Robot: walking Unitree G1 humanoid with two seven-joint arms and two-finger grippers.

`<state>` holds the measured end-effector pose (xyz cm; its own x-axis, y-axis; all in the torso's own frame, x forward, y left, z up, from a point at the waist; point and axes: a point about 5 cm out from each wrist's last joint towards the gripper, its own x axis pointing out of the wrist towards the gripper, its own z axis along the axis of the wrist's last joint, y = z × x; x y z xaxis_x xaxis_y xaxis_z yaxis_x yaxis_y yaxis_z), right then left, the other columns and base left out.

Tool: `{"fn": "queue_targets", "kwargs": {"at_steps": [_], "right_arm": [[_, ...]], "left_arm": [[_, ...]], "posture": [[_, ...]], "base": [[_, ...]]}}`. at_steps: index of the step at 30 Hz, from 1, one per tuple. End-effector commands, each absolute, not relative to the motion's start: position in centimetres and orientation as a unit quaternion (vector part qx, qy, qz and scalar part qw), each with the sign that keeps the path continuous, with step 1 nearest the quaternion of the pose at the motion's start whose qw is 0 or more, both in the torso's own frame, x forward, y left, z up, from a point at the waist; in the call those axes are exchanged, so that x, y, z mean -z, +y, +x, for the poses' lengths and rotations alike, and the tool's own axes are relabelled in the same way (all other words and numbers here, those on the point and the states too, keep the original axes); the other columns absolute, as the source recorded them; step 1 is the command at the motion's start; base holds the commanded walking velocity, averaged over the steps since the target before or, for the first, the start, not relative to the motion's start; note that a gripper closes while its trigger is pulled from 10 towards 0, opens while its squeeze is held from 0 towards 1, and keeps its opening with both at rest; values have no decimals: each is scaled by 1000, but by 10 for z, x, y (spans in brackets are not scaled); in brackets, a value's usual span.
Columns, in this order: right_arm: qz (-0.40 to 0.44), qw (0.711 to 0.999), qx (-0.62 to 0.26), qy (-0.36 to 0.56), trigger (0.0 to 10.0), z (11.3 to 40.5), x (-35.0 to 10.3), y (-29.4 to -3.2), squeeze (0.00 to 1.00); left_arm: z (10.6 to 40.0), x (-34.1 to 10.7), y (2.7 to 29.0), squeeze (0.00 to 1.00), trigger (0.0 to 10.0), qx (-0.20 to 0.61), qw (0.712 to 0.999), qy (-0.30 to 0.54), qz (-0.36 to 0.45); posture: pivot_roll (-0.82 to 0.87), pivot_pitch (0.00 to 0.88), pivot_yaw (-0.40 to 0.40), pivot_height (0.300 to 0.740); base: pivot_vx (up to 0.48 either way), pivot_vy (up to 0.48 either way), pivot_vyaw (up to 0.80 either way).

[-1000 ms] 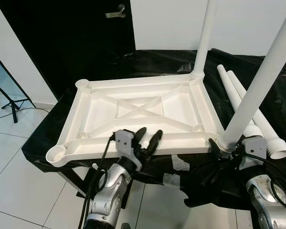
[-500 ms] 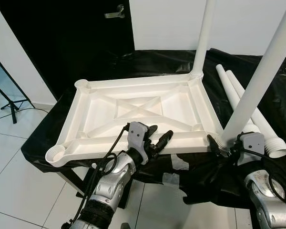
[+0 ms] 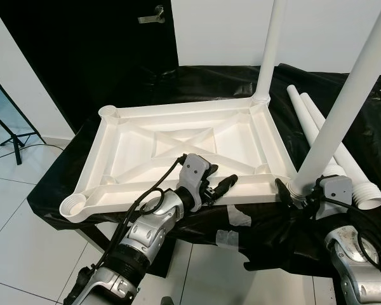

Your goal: Building children table

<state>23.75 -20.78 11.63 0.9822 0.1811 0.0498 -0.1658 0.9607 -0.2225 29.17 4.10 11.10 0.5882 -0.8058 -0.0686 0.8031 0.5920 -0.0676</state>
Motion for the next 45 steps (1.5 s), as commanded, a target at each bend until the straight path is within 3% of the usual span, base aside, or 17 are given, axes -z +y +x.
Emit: {"fn": "queue_targets", "kwargs": {"at_steps": [1,4,17,18,26,28,37,38,45], "right_arm": [[-104,989,-99,-42,10000,240,-117,-201,0],[-103,989,-98,-42,10000,241,-116,-201,0],[-99,990,-95,-39,10000,239,-114,-199,0],[-100,990,-96,-40,10000,240,-115,-197,0],[-103,989,-94,-42,10000,242,-117,-198,0],[-103,989,-93,-42,10000,241,-117,-198,0],[-104,990,-90,-41,10000,241,-116,-197,0],[-103,990,-90,-41,10000,241,-116,-197,0],[-104,990,-91,-40,10000,242,-116,-196,0]], "left_arm": [[263,-117,31,0,10000,716,697,43,-15],[262,-118,32,0,10000,736,675,53,-9],[255,-110,29,0,10000,764,639,90,-19],[254,-113,25,0,10000,779,619,97,-28],[251,-107,23,4,10000,799,588,125,-12],[249,-106,21,110,10000,805,576,137,-21],[247,-110,20,82,10000,821,551,148,-32],[241,-104,21,75,10000,833,526,172,-25],[243,-109,19,75,10000,843,509,173,-34]], "posture": [[71,0,64,740],[68,0,68,740],[67,0,61,740],[63,0,61,740],[58,0,60,740],[53,0,59,740],[49,0,61,740],[51,0,60,740],[45,0,61,740]], "base": [[0,0,0],[0,0,0],[0,0,0],[0,0,0],[0,0,0],[0,0,0],[0,0,0],[0,0,0],[0,0,0]]}}
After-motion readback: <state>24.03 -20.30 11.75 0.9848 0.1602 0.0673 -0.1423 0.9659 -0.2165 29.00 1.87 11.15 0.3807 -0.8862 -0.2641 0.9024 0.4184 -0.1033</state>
